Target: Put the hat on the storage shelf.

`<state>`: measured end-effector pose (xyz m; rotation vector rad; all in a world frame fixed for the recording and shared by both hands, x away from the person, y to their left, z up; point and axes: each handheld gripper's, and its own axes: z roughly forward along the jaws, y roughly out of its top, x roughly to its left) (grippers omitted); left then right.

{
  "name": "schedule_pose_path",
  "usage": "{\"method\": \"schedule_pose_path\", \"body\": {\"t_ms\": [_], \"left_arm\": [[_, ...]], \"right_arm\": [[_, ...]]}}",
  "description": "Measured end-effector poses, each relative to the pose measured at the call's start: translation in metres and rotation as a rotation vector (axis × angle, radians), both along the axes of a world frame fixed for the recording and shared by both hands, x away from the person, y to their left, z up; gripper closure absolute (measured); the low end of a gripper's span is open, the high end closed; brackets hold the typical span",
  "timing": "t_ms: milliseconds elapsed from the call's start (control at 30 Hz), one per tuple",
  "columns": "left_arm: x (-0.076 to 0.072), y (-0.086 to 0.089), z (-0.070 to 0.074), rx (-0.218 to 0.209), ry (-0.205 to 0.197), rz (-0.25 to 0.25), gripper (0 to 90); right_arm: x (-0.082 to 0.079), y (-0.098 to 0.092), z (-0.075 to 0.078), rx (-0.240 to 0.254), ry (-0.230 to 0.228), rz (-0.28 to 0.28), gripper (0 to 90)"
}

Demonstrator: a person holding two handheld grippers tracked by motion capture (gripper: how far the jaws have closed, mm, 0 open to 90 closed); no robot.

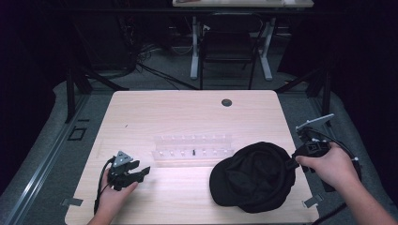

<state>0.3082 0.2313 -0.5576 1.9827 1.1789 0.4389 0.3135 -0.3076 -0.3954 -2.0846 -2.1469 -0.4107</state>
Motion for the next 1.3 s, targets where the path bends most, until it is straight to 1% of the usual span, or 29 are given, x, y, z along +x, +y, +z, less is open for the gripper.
{"method": "schedule_pose_path", "body": {"t_ms": [100, 167, 200, 233, 300, 333, 367, 433, 500, 533, 567, 600, 633, 667, 700, 767, 800, 900, 933, 967, 1000, 1067, 1133, 1167, 1200, 1233, 1300], "left_arm": [[0.000, 0.000, 0.000, 0.000, 0.000, 0.000, 45.4], [0.000, 0.000, 0.000, -0.001, 0.001, 0.001, 45.4], [0.000, 0.000, 0.000, -0.001, 0.001, 0.001, 45.4], [0.000, 0.000, 0.000, -0.002, 0.001, 0.001, 45.4], [0.000, 0.000, 0.000, -0.001, 0.000, 0.001, 45.4], [0.000, 0.000, 0.000, -0.001, -0.001, 0.001, 45.4], [0.000, 0.000, 0.000, -0.001, -0.001, 0.001, 45.5], [0.000, 0.000, 0.000, -0.004, 0.001, 0.001, 45.4], [0.000, 0.000, 0.000, -0.004, 0.001, 0.002, 45.4], [0.000, 0.000, 0.000, -0.002, 0.000, 0.000, 45.4], [0.000, 0.000, 0.000, -0.001, -0.001, -0.001, 45.4], [0.000, 0.000, 0.000, 0.000, -0.001, -0.002, 45.4], [0.000, 0.000, 0.000, 0.000, -0.001, -0.001, 45.4], [0.000, 0.000, 0.000, 0.000, -0.001, -0.001, 45.4], [0.000, 0.000, 0.000, 0.000, -0.001, -0.001, 45.4], [0.000, 0.000, 0.000, 0.002, 0.001, 0.000, 45.4], [0.000, 0.000, 0.000, 0.002, 0.000, -0.001, 45.4], [0.000, 0.000, 0.001, 0.006, 0.005, -0.005, 45.4], [0.000, 0.000, 0.001, 0.006, 0.004, -0.006, 45.4], [0.000, 0.000, 0.000, 0.007, 0.004, -0.006, 45.4], [0.000, 0.000, 0.000, 0.007, 0.004, -0.005, 45.4], [0.000, 0.000, 0.001, 0.010, 0.009, -0.006, 45.4], [-0.001, 0.000, 0.001, 0.008, 0.008, -0.005, 45.4], [0.000, 0.000, 0.000, 0.002, -0.001, -0.001, 45.4], [-0.001, 0.000, 0.000, 0.003, 0.000, -0.001, 45.4], [-0.001, 0.000, 0.000, 0.003, -0.001, -0.001, 45.4], [-0.001, 0.000, 0.000, 0.003, -0.001, -0.001, 45.4]], "right_arm": [[0.001, 0.003, 0.007, -0.009, 0.000, 0.015, 87.8], [0.002, 0.006, 0.012, -0.004, 0.004, 0.018, 87.8], [0.003, 0.007, 0.015, -0.011, 0.004, 0.038, 87.8], [0.003, 0.009, 0.016, -0.002, -0.002, 0.026, 87.8], [0.004, 0.011, 0.022, -0.014, 0.010, 0.036, 87.8], [0.004, 0.013, 0.023, -0.006, -0.004, 0.027, 87.8], [0.005, 0.013, 0.026, -0.010, 0.007, 0.045, 87.8], [0.005, 0.015, 0.030, -0.005, 0.010, 0.050, 87.8], [0.004, 0.020, 0.033, 0.005, -0.014, 0.022, 87.8], [0.005, 0.019, 0.036, 0.006, 0.001, 0.041, 87.8], [0.005, 0.019, 0.037, 0.009, 0.004, 0.044, 87.8], [0.005, 0.019, 0.039, 0.021, 0.009, 0.050, 87.8], [0.004, 0.020, 0.039, 0.034, -0.004, 0.029, 87.8], [0.004, 0.020, 0.039, 0.034, -0.004, 0.029, 87.8], [0.004, 0.020, 0.041, 0.055, -0.006, 0.022, 87.9], [0.003, 0.020, 0.044, 0.071, -0.001, 0.021, 87.8], [0.003, 0.019, 0.046, 0.073, 0.011, 0.036, 87.8], [0.002, 0.020, 0.050, 0.094, 0.011, 0.033, 87.8], [0.002, 0.020, 0.051, 0.109, 0.006, 0.026, 87.8], [0.003, 0.019, 0.053, 0.115, 0.020, 0.045, 87.8], [0.002, 0.021, 0.054, 0.123, 0.007, 0.025, 87.8], [0.002, 0.019, 0.056, 0.138, 0.018, 0.041, 87.8], [0.002, 0.018, 0.058, 0.170, 0.018, 0.035, 87.8], [0.002, 0.017, 0.059, 0.196, 0.024, 0.039, 87.8], [0.002, 0.019, 0.058, 0.221, 0.010, 0.012, 87.8], [0.002, 0.018, 0.059, 0.232, 0.017, 0.027, 87.8], [0.002, 0.018, 0.059, 0.263, 0.018, 0.021, 87.8]]}}
